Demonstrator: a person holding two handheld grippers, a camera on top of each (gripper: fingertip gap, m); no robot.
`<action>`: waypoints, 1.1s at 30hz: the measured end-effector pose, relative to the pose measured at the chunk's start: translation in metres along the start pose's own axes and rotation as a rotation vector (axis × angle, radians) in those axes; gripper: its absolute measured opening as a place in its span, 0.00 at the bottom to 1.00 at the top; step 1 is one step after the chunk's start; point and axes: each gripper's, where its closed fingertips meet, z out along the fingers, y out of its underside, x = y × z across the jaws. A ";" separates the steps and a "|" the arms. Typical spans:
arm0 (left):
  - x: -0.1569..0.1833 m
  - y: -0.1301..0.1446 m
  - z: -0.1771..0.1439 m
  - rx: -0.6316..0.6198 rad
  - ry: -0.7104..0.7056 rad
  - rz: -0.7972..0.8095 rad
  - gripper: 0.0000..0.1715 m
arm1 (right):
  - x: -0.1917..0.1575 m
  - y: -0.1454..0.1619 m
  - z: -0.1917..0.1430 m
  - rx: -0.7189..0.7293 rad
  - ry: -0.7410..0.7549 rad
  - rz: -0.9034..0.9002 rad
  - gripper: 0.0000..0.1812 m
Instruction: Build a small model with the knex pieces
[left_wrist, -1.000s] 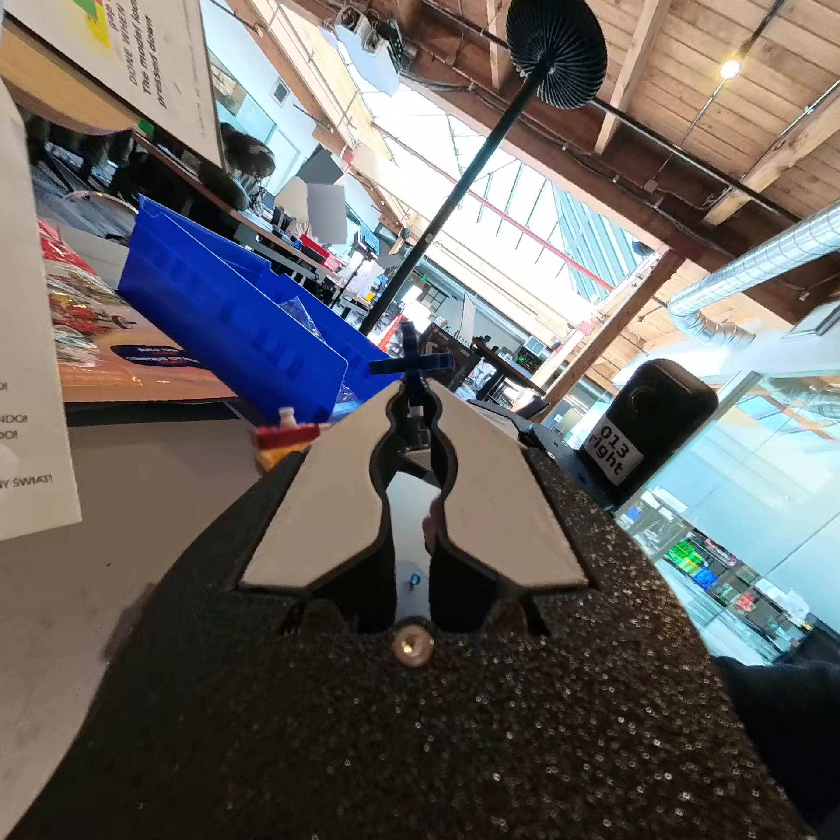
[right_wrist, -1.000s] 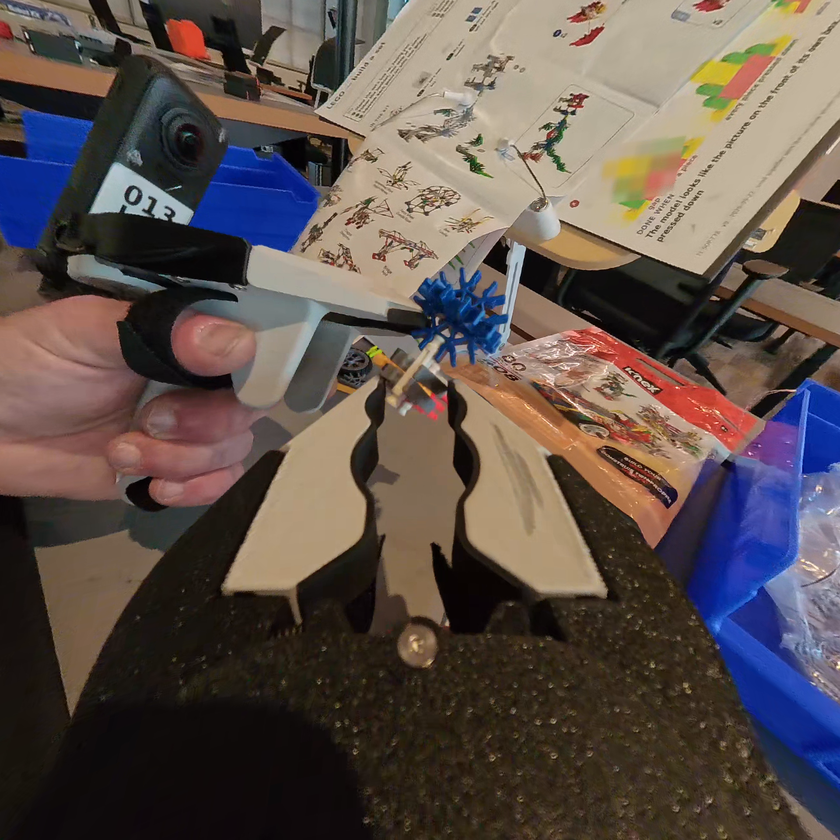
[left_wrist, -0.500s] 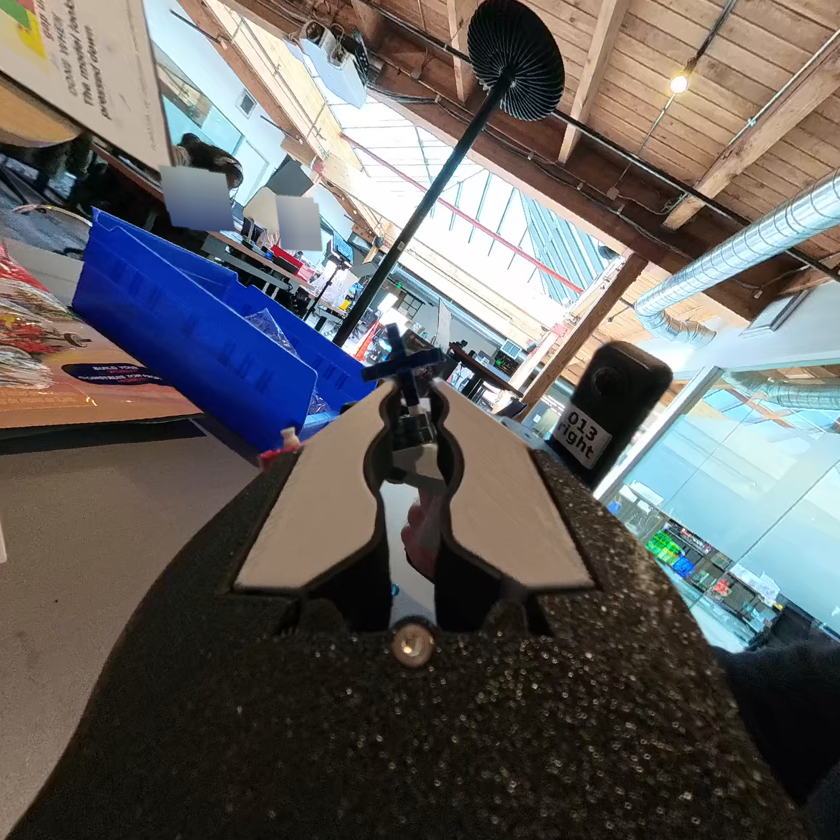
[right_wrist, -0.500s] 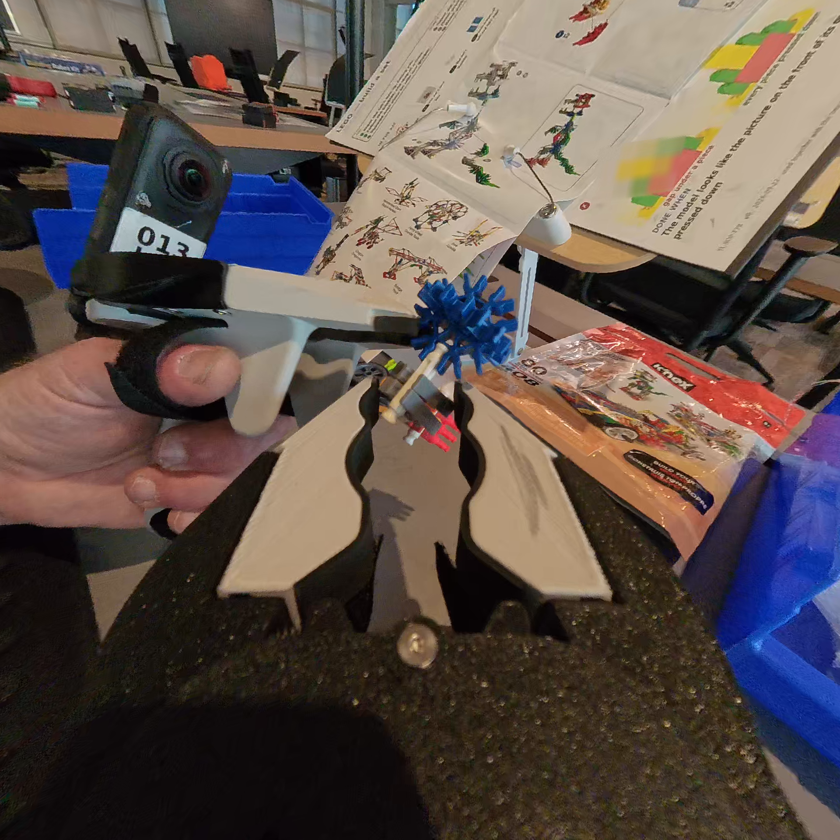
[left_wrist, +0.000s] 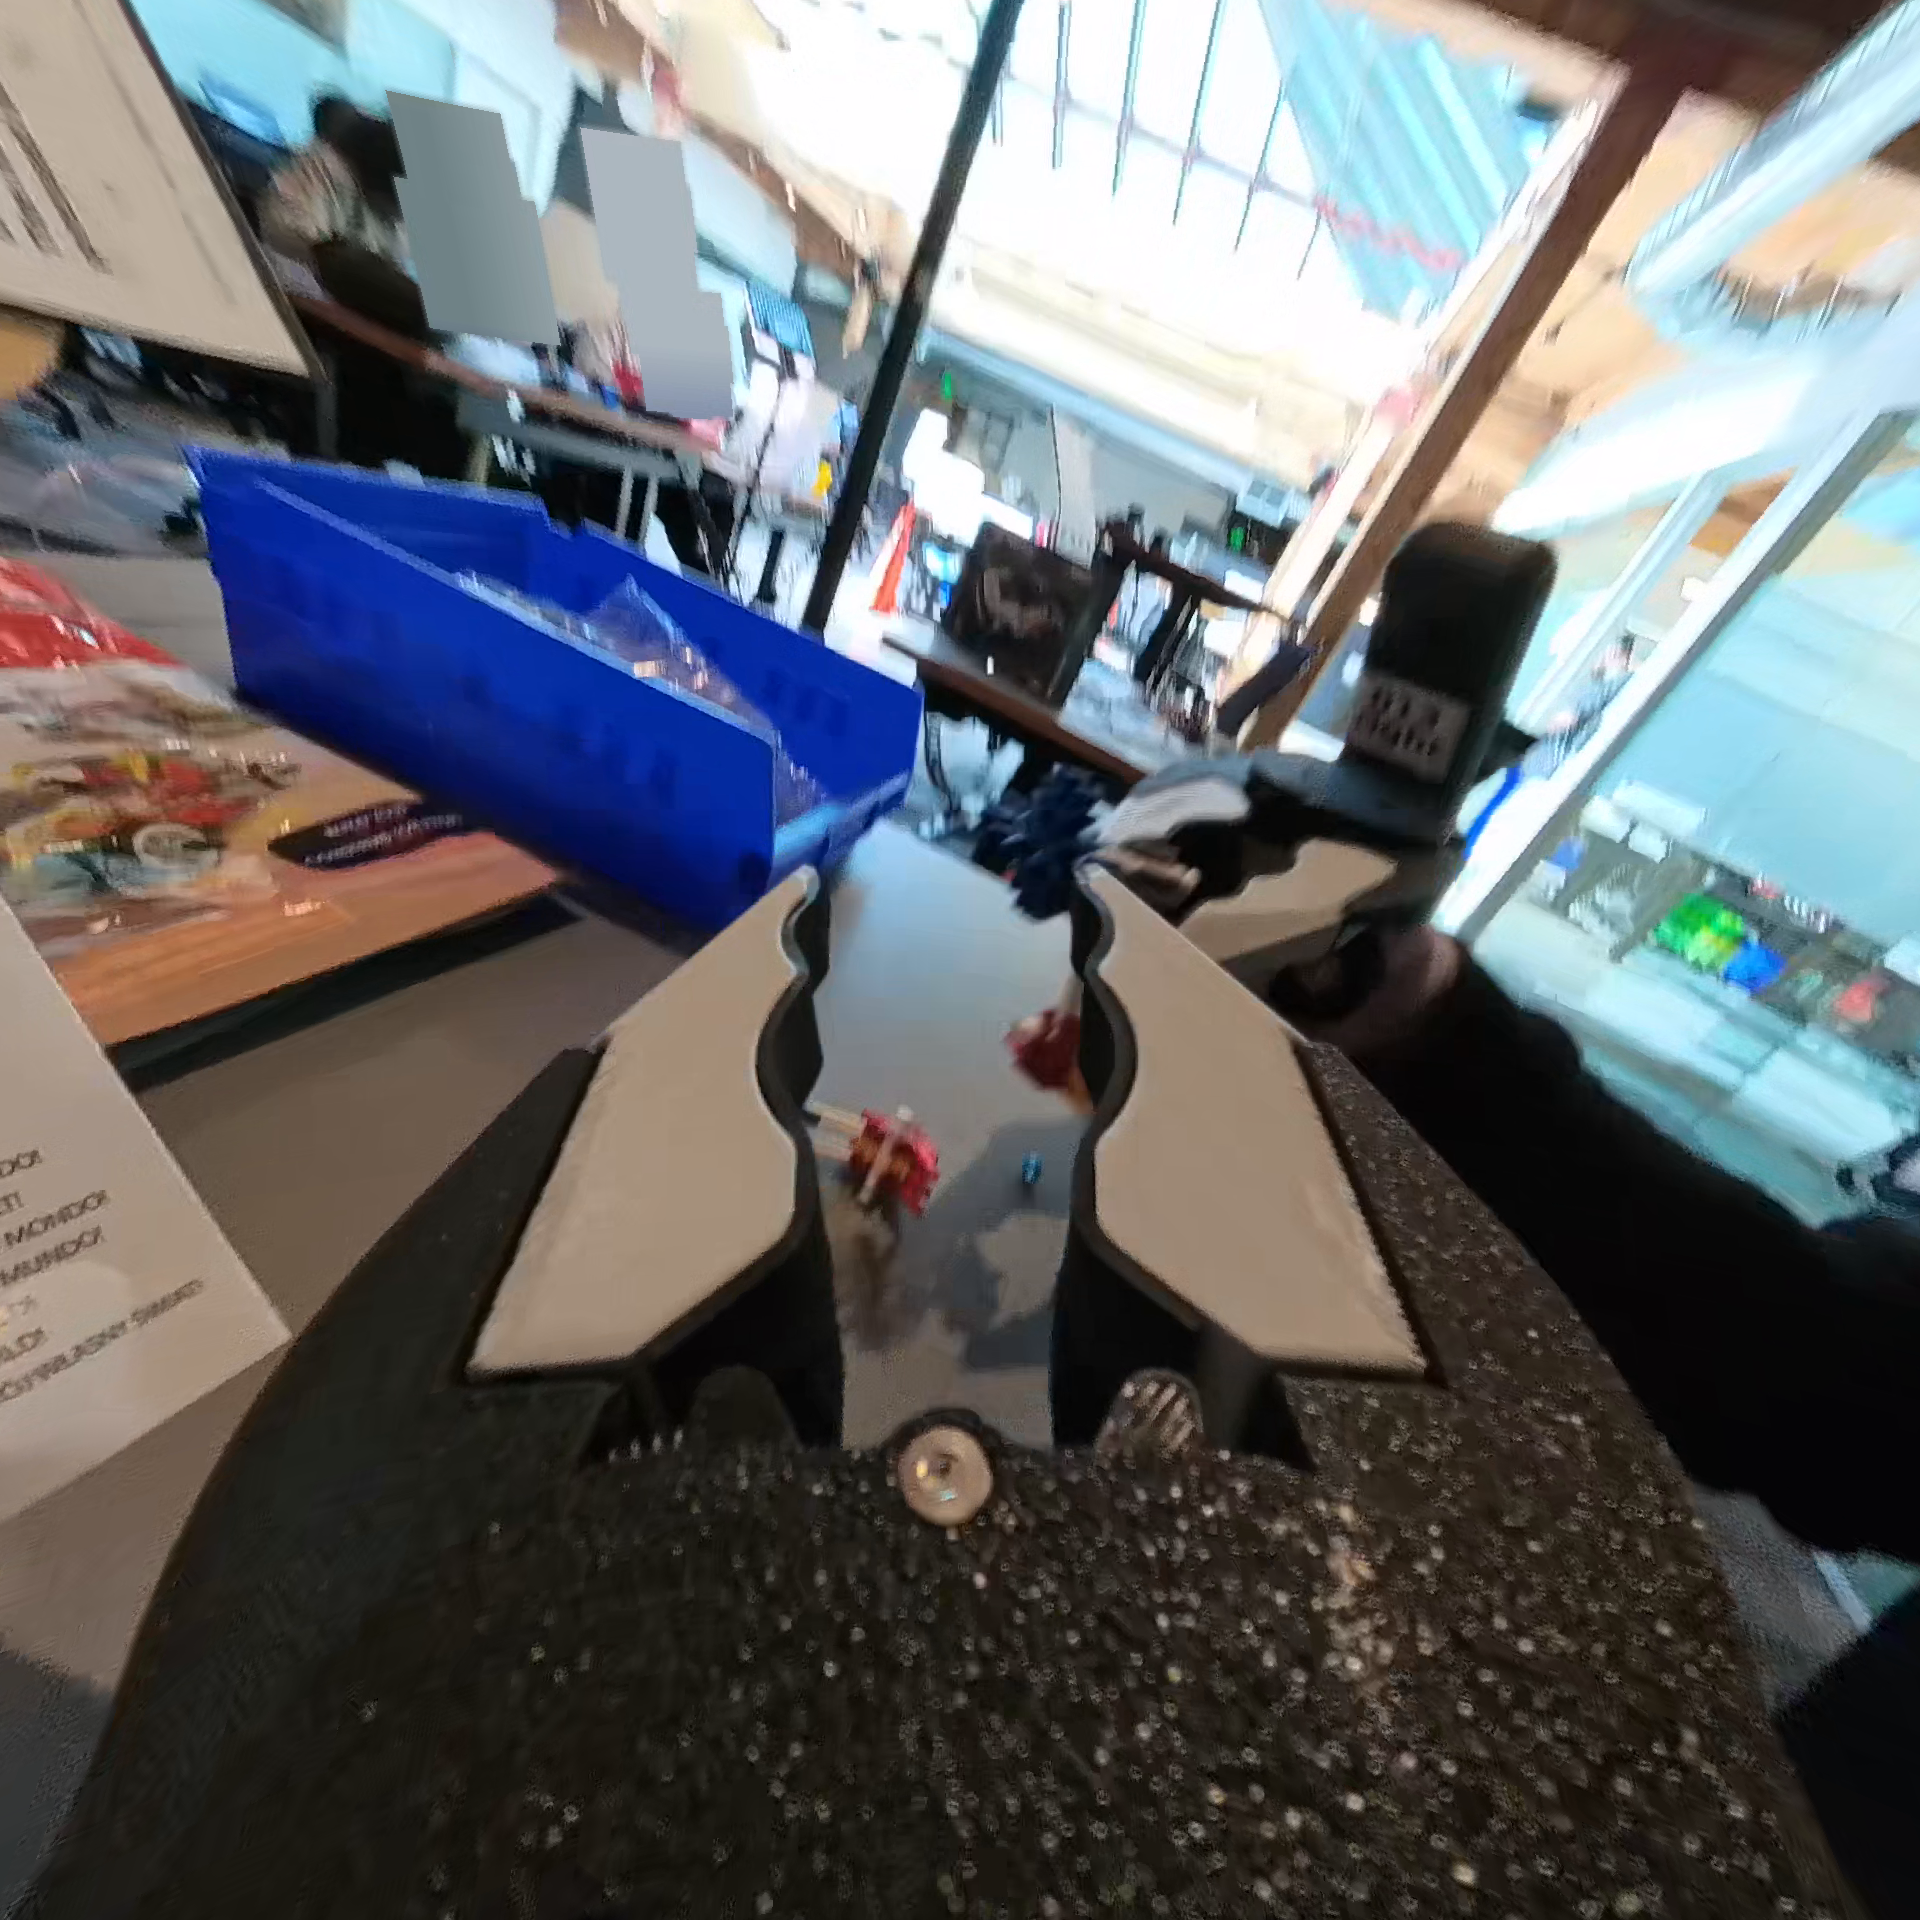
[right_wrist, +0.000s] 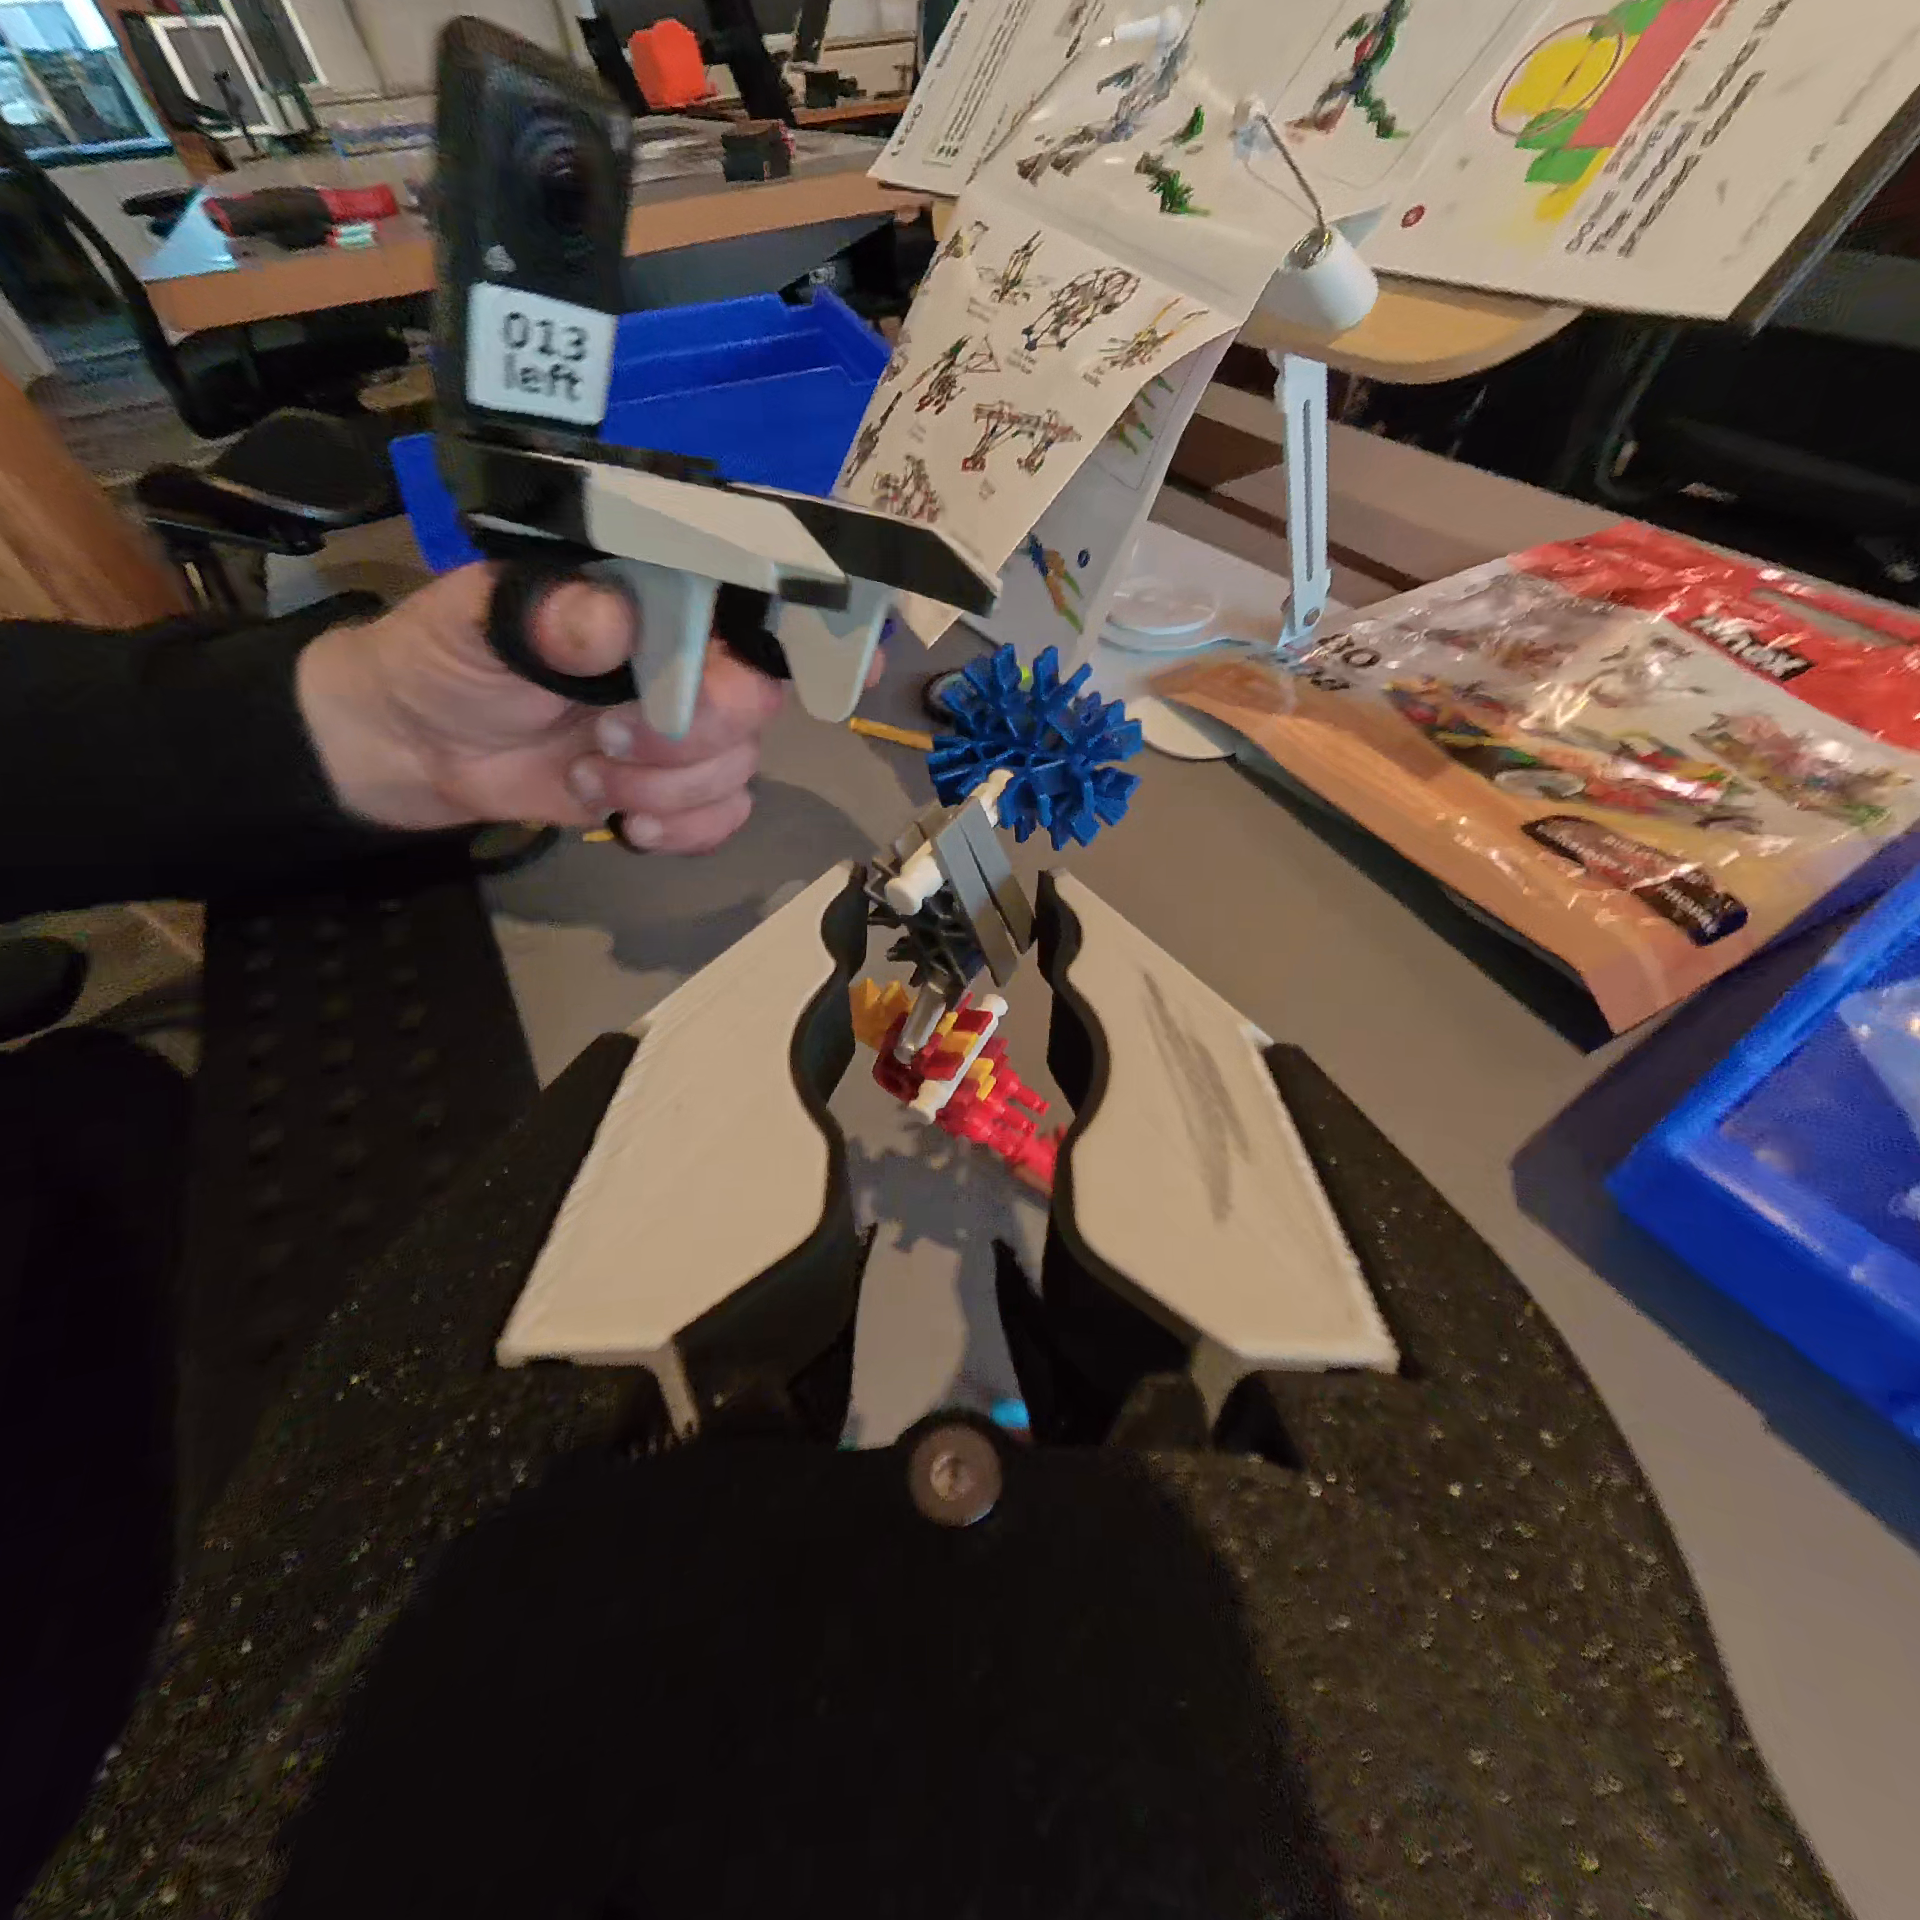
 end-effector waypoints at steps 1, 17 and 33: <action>-0.005 0.010 0.002 -0.062 -0.004 0.011 0.27 | -0.002 0.005 -0.006 -0.014 -0.022 0.008 0.17; -0.051 0.104 0.051 -0.605 -0.129 0.273 0.33 | -0.012 0.071 -0.035 -0.187 -0.016 0.023 0.18; -0.061 0.125 0.080 -0.704 -0.158 0.191 0.15 | -0.011 0.113 -0.037 -0.329 0.064 -0.047 0.18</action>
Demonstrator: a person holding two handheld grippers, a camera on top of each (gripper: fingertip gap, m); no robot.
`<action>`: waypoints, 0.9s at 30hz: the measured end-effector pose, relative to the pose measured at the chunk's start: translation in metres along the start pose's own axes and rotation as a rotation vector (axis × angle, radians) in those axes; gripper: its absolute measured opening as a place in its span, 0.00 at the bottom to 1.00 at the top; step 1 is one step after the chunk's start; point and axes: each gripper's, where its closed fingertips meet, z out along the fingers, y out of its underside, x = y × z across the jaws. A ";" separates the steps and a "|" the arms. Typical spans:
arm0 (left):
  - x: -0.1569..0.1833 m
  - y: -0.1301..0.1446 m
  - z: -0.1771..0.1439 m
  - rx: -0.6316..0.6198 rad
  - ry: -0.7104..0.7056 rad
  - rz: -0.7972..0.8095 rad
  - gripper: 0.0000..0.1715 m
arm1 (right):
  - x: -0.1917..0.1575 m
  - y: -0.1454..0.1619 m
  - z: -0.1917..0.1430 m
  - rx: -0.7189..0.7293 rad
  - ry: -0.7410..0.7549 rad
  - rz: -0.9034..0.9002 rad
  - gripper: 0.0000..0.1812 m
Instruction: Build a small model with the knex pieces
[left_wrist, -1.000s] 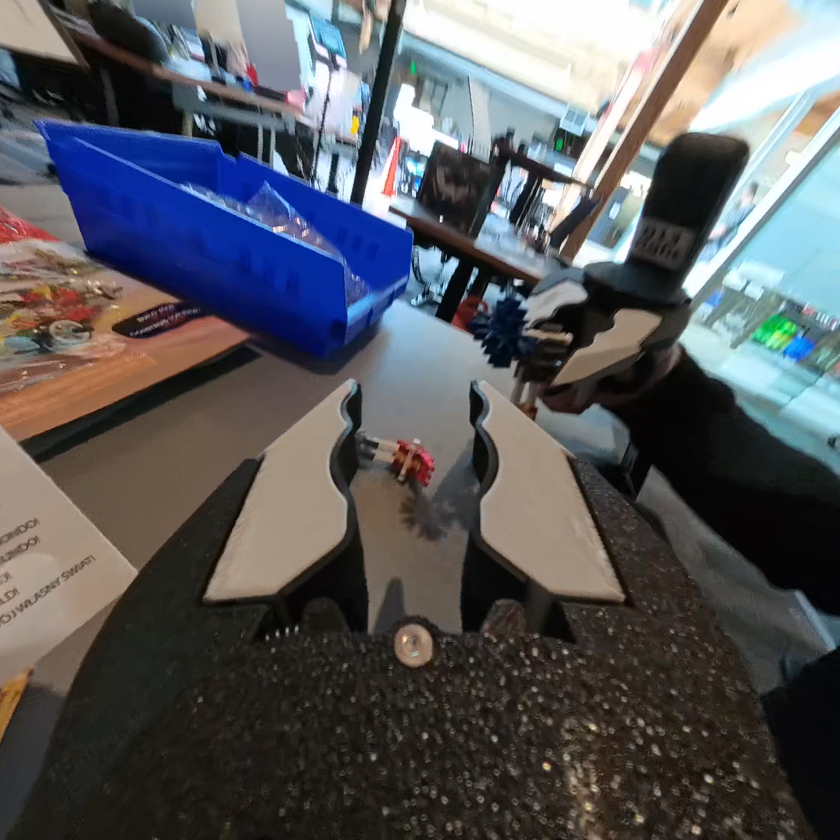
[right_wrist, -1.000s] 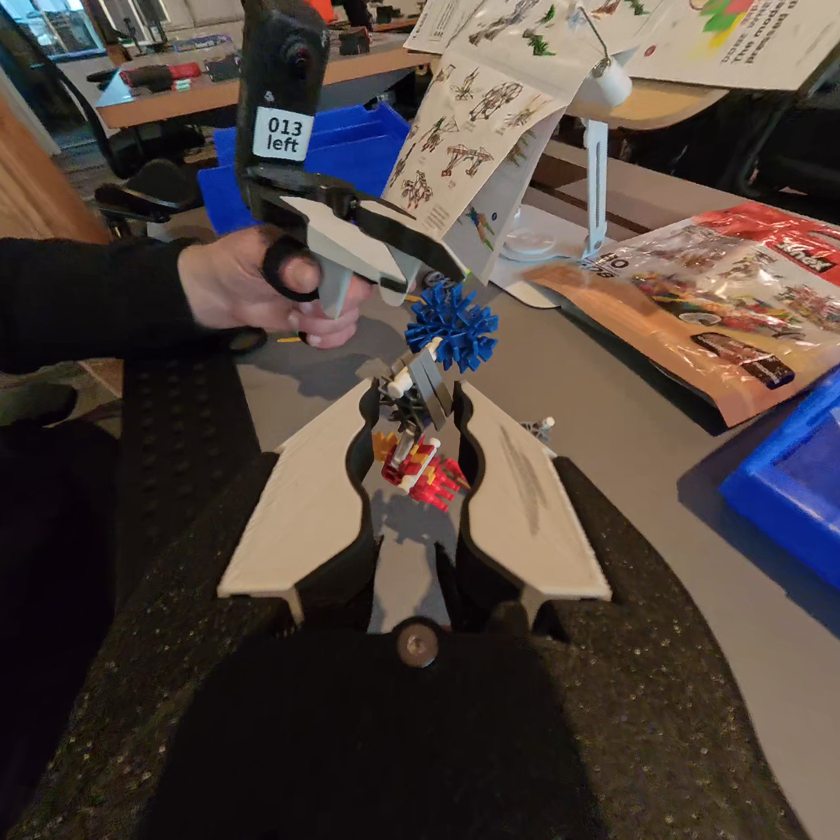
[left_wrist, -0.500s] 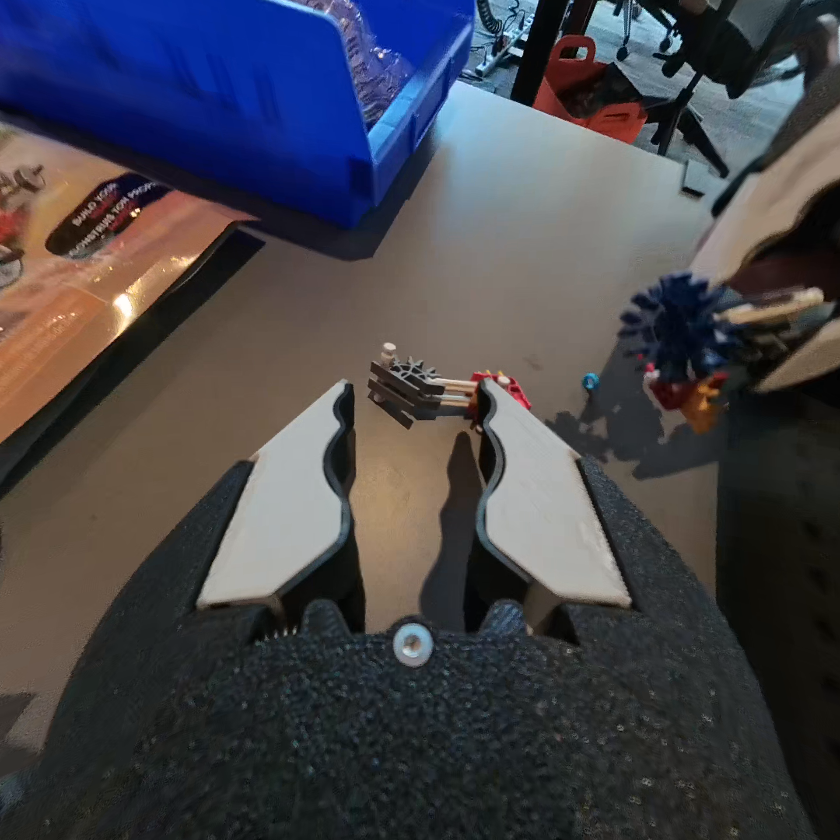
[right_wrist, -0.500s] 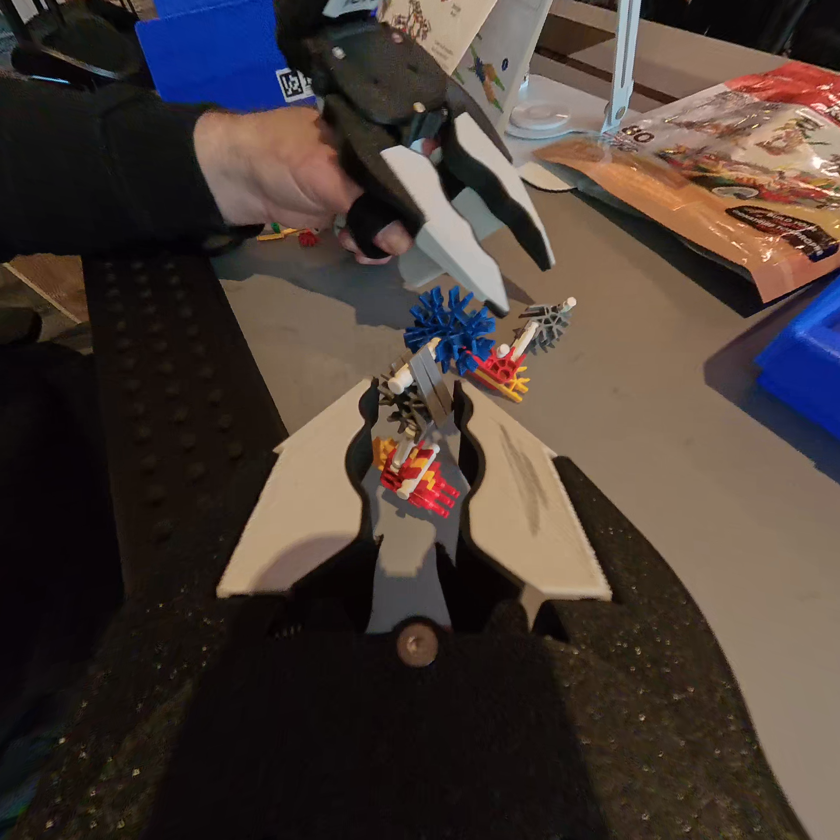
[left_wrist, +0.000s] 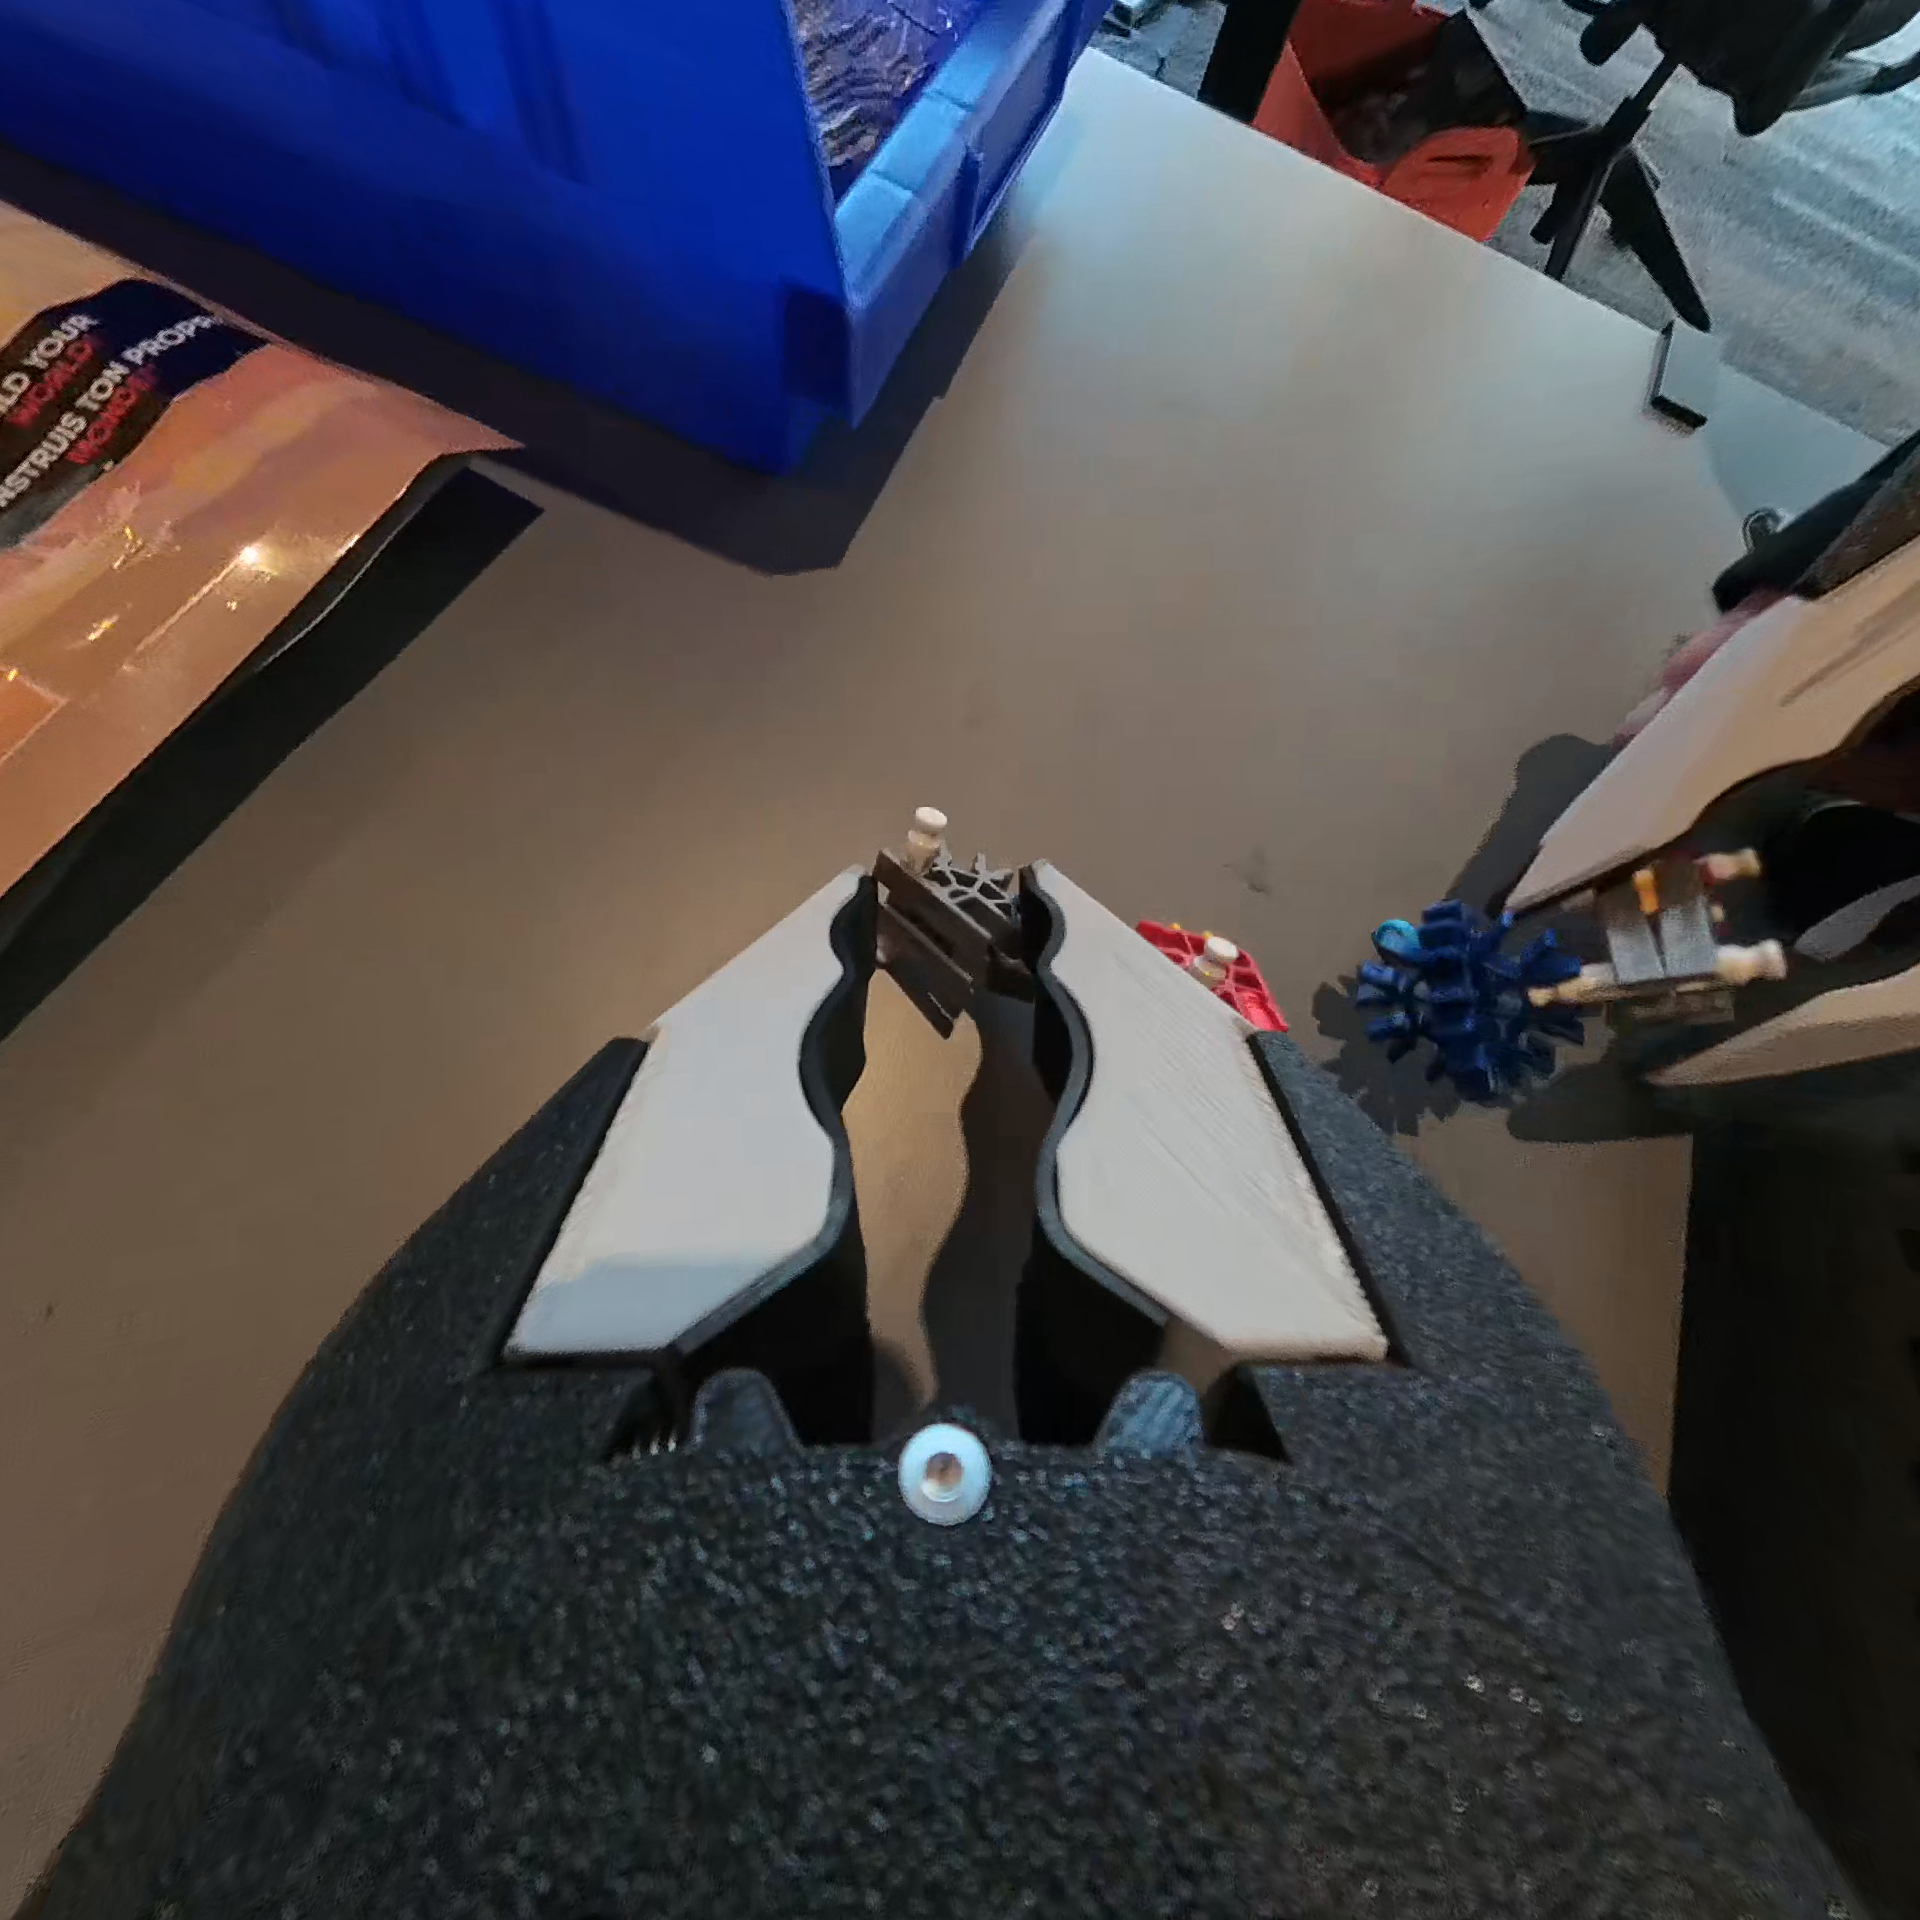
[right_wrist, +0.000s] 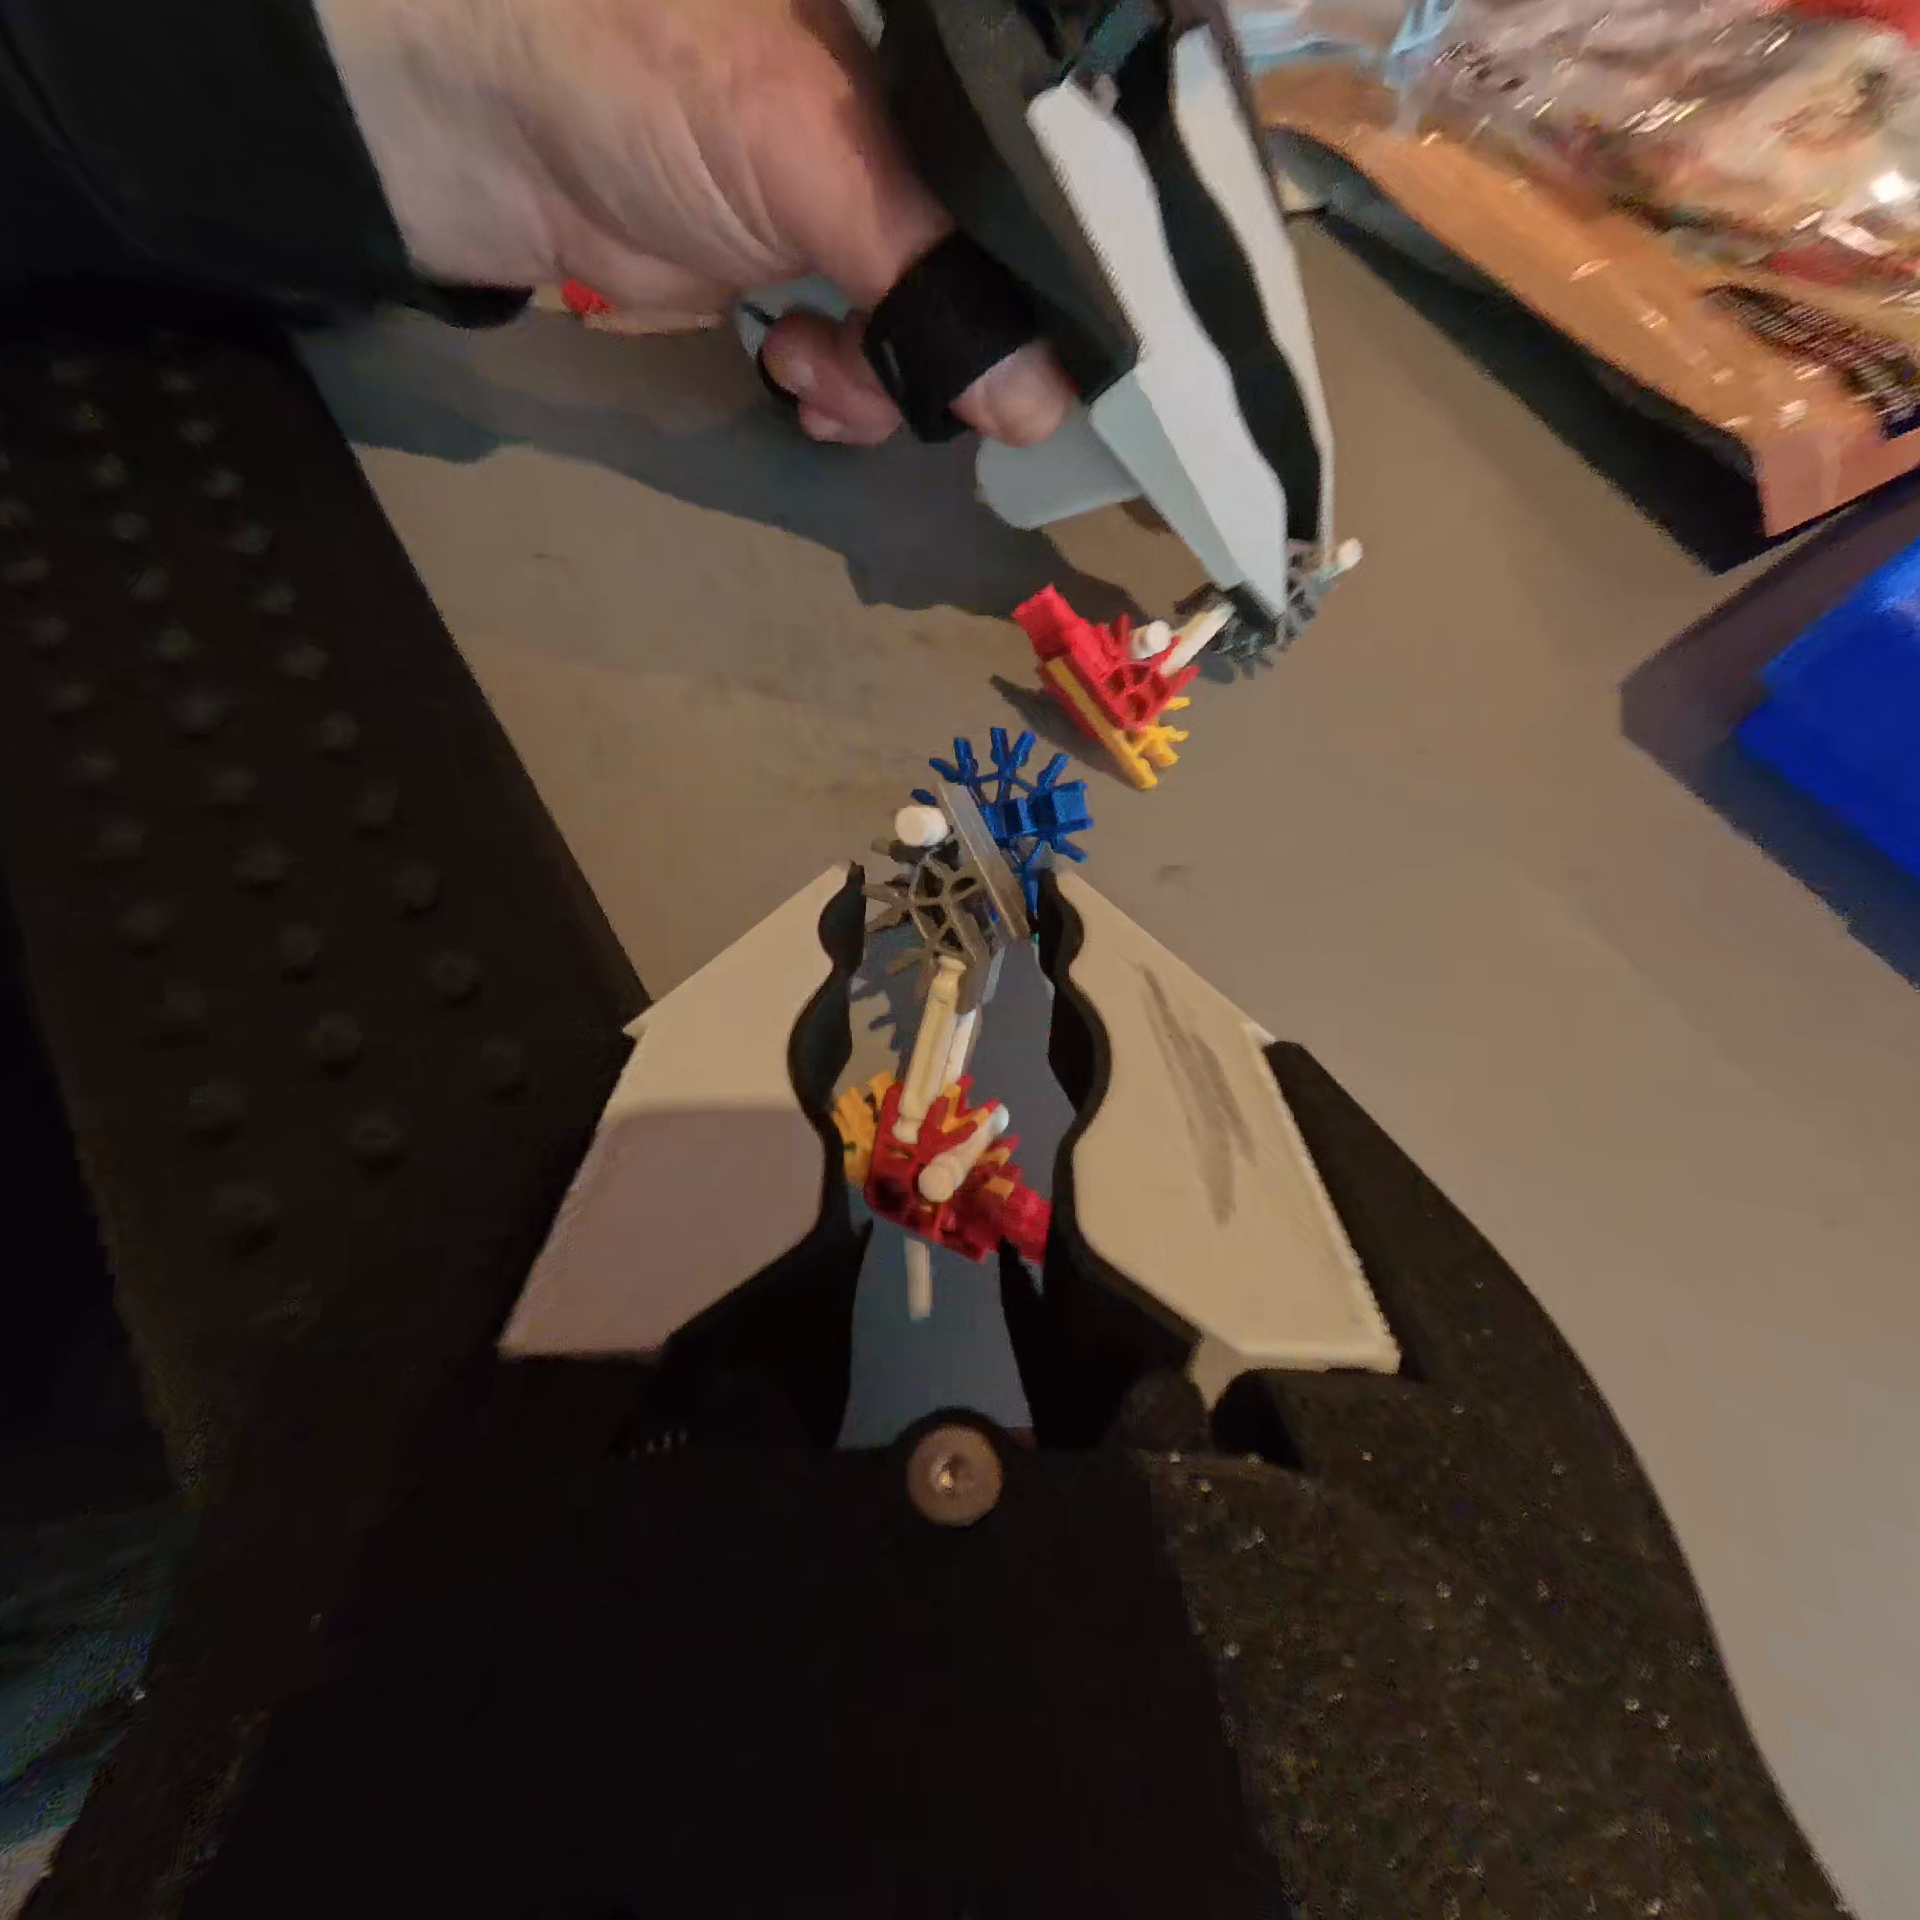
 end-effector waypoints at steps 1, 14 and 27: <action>0.001 0.000 0.001 -0.003 -0.003 0.014 0.14 | -0.001 -0.002 -0.002 0.018 -0.010 0.023 0.18; -0.001 0.010 -0.022 -0.027 -0.071 0.189 0.06 | -0.007 -0.012 -0.001 0.039 -0.118 0.054 0.18; -0.011 0.040 -0.078 0.001 -0.130 0.288 0.06 | -0.033 -0.084 0.050 0.266 -0.230 -0.087 0.18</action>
